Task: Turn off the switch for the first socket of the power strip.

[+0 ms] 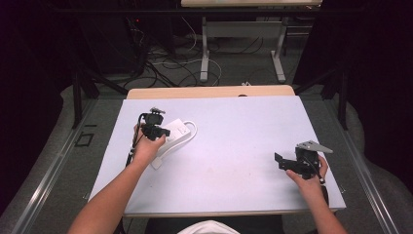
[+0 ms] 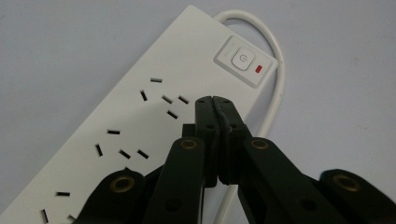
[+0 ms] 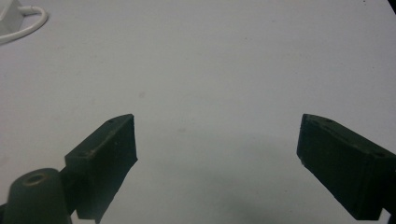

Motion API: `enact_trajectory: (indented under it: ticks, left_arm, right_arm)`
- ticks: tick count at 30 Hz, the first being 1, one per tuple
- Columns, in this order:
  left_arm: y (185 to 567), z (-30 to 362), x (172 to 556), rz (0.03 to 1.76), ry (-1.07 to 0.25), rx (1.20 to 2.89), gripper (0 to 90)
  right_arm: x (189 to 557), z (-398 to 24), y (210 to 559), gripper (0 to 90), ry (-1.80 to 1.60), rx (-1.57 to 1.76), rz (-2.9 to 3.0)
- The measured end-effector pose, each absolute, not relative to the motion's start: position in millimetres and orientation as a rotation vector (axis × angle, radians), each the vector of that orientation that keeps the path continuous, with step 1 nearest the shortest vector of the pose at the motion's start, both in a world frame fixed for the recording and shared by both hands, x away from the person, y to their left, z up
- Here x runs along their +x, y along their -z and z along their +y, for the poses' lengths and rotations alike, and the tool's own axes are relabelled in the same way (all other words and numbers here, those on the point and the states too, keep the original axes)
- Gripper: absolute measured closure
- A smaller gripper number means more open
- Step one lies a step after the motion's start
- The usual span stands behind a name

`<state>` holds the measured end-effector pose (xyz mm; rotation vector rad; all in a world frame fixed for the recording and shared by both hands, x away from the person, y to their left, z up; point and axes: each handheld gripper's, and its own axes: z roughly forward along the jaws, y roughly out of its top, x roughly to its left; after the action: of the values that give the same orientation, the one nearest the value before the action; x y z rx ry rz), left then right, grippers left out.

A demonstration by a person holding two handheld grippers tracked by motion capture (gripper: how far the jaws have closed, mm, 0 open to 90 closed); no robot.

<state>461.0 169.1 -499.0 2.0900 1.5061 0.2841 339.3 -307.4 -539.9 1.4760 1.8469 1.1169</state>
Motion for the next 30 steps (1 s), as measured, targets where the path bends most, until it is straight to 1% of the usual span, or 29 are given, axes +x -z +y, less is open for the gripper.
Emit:
enact_trajectory:
  ticks: [15, 30]
  left_arm:
    - [509.5, 167.7, 466.1, 1.544, -0.269, 2.138, 89.9]
    - [512.3, 168.3, 466.8, 1.564, -0.282, 2.131, 89.8]
  right_arm:
    - [339.4, -307.8, 539.9, 12.4, -1.111, 1.464, 1.856]
    - [339.2, -308.2, 539.6, 12.6, -1.112, 1.467, 1.862]
